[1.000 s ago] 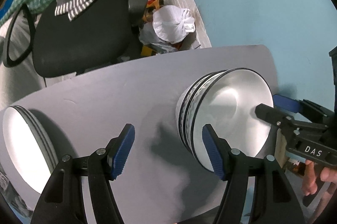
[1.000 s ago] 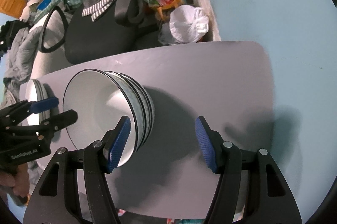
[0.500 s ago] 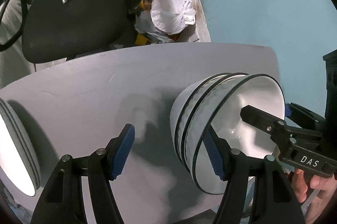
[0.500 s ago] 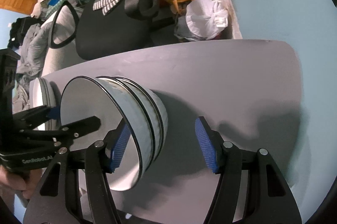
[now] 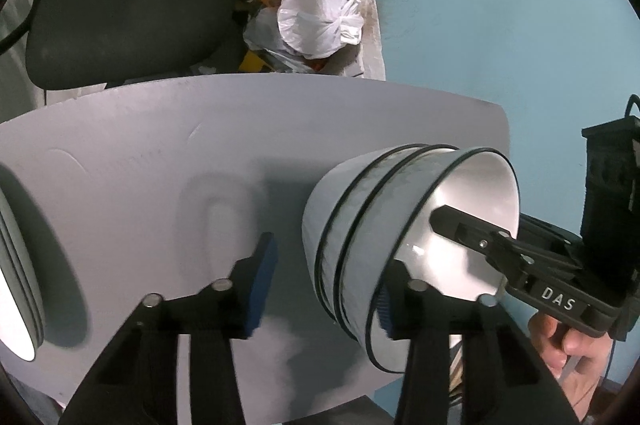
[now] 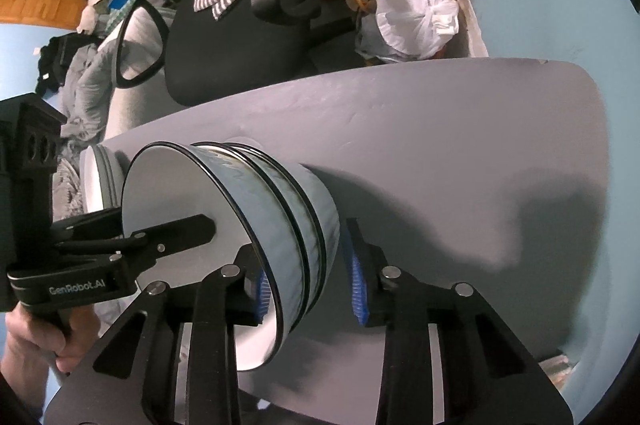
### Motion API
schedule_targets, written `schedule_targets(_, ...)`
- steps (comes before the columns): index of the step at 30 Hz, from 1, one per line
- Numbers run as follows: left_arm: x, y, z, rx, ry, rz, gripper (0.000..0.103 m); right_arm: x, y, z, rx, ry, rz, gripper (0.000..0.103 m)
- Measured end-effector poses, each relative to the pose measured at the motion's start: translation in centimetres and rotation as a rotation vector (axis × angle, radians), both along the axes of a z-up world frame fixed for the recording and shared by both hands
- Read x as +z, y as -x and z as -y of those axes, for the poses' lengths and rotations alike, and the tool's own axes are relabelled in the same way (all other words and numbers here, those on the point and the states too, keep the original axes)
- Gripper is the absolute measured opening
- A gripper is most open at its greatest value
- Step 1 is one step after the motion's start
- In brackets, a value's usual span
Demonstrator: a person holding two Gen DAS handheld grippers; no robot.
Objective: Organize plates and bowls
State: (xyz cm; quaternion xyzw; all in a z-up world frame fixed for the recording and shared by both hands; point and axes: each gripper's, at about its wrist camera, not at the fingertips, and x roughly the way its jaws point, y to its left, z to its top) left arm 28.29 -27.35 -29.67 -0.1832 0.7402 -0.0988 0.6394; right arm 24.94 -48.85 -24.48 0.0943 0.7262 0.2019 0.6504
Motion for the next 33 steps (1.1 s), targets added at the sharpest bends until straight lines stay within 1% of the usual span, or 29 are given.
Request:
schedule_targets(3, 0.24, 0.05, 0.06, -0.011, 0.008, 0.001, 0.028, 0.05, -0.09, -0.10, 0.011, 0.003, 0.002, 0.026)
schedule_targets(4, 0.30, 0.03, 0.13, -0.014, 0.011, 0.002, 0.027, 0.07, -0.07, -0.21, 0.014, 0.004, 0.003, 0.026)
schedule_targets(16, 0.08, -0.23, -0.12, -0.018, 0.032, -0.003, 0.027, -0.04, 0.00, -0.26, 0.026, 0.009, 0.010, 0.027)
schedule_targets(17, 0.08, -0.25, -0.05, -0.021, 0.031, -0.003, 0.027, -0.05, 0.02, -0.27, 0.022, 0.016, 0.011, 0.028)
schedule_targets(19, 0.09, -0.24, 0.08, -0.026, 0.028, 0.000, 0.027, -0.12, 0.10, -0.21, 0.010, 0.054, 0.014, 0.043)
schedule_targets(21, 0.14, -0.23, 0.19, -0.031, 0.024, 0.003, 0.027, -0.17, 0.17, -0.18, -0.002, 0.073, 0.023, 0.046)
schedule_targets(26, 0.10, -0.26, 0.29, -0.033, 0.025, 0.004, 0.027, 0.01, 0.30, -0.38, 0.010, 0.089, 0.041, 0.045)
schedule_targets(29, 0.13, -0.23, 0.35, -0.033, 0.026, 0.005, 0.027, -0.13, 0.20, -0.36, -0.004, 0.074, 0.012, 0.042)
schedule_targets(31, 0.16, -0.28, 0.27, -0.031, 0.026, 0.005, 0.027, -0.19, 0.05, -0.32, -0.005, 0.057, -0.010, 0.034)
schedule_targets(32, 0.17, -0.29, 0.29, -0.030, 0.027, 0.004, 0.027, -0.24, -0.02, -0.32, -0.008, 0.050, -0.023, 0.033)
schedule_targets(33, 0.19, -0.24, 0.23, -0.032, 0.026, 0.004, 0.027, -0.30, -0.11, -0.33, -0.014, 0.039, -0.039, 0.028)
